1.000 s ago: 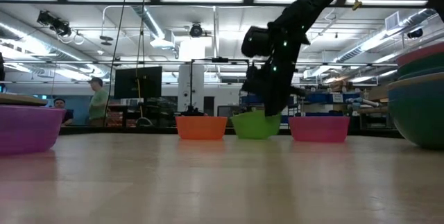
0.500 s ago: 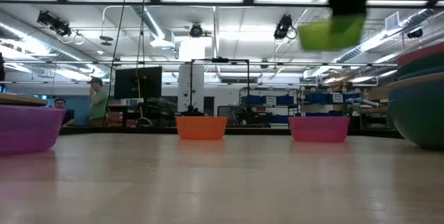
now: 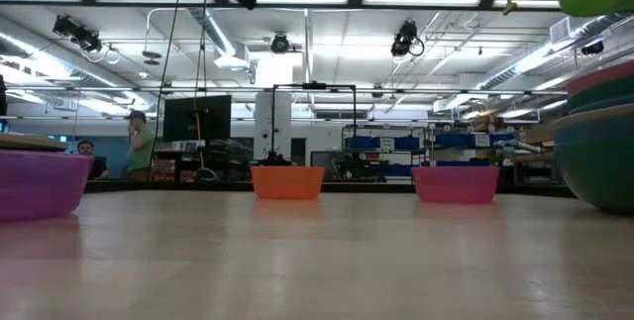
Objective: Nest bowls inside each other
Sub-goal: Stack light green bowl on top of the pink bowl, then stack the orange bowl on top of the light green bowl
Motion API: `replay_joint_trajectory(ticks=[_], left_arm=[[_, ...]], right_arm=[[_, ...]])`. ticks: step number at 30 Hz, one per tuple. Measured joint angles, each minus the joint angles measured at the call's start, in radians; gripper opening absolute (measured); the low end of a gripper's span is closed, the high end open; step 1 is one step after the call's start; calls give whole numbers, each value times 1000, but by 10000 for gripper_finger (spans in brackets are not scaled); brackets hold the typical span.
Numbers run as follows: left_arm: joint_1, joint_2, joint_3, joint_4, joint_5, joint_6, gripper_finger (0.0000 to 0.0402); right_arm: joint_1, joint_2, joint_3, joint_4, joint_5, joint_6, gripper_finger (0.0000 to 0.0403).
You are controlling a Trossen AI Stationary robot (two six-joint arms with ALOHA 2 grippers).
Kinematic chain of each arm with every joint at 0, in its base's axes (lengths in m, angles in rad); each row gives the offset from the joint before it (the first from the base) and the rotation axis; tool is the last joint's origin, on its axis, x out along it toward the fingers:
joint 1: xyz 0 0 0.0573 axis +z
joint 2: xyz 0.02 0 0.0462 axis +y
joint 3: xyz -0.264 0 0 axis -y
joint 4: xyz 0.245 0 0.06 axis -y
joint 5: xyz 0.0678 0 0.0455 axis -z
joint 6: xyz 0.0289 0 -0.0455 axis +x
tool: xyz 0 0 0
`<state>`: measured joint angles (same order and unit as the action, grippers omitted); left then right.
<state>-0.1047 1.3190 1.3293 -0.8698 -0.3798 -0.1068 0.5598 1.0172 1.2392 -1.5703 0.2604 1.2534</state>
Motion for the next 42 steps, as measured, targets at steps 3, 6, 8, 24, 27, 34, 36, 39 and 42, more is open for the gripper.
replay_joint_trajectory(ticks=[3,6,8,24,27,34,36,39,42], left_arm=[[0,0,-60,60,0,26,78],[0,1,-125,134,-1,68,78],[0,4,-165,189,0,95,78],[0,4,-256,372,-12,105,78],[0,4,-256,379,-12,104,78],[1,4,-256,380,-12,99,78],[1,4,-256,381,-12,98,78],[1,4,-256,382,-12,98,78],[15,16,-255,388,-12,99,78]], right_arm=[[20,32,-28,-1,-2,10,0],[21,57,-71,0,-2,12,0],[20,63,-104,1,-2,29,0],[19,50,-222,0,-114,74,86],[19,49,-222,-1,-120,79,112],[19,32,-222,0,-116,90,132],[21,24,-222,-1,-96,91,130],[22,13,-222,-1,-61,91,130],[29,10,-201,0,12,89,130]])
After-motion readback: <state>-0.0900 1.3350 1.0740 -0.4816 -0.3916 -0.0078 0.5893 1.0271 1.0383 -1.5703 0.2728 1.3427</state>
